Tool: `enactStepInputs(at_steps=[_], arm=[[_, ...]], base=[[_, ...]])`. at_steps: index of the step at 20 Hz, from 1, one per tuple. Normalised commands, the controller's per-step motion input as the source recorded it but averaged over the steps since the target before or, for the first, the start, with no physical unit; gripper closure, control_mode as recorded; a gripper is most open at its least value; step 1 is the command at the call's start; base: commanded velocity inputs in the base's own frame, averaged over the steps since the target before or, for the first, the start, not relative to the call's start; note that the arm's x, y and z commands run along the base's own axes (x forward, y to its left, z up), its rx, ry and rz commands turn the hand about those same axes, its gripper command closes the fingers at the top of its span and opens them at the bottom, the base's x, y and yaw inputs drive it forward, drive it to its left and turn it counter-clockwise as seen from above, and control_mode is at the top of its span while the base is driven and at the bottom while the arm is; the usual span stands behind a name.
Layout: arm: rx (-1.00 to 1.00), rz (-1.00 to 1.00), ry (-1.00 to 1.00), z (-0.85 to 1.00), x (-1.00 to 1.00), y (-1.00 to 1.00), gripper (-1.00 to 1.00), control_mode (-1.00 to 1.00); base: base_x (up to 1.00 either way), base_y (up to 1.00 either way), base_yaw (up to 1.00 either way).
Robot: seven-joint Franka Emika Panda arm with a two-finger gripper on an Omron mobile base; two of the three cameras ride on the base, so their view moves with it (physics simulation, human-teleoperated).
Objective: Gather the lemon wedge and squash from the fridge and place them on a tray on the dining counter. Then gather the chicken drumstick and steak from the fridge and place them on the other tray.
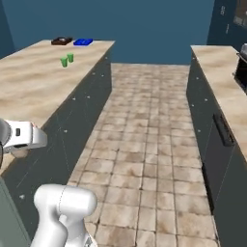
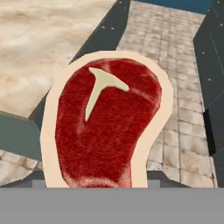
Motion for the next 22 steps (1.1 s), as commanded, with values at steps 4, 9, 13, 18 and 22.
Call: enactStepInputs(at_steps=[4,9,13,18,22], arm=[[0.0,0.0,0.0,0.0,0.0,0.0,1.0,1.0],[0.0,0.0,0.0,0.0,0.0,0.0,1.0,1.0],[0.0,0.0,0.0,0.0,0.0,0.0,1.0,1.0],[0.0,0.0,0.0,0.0,0.0,0.0,1.0,1.0],[0.0,0.0,0.0,0.0,0.0,0.0,1.0,1.0]], base=[[0.98,-1.0,0.0],[1.0,-0.92,0.01],[1.0,-0.72,0.06],[1.0,-0.5,0.05],[1.0,-0.28,0.0]])
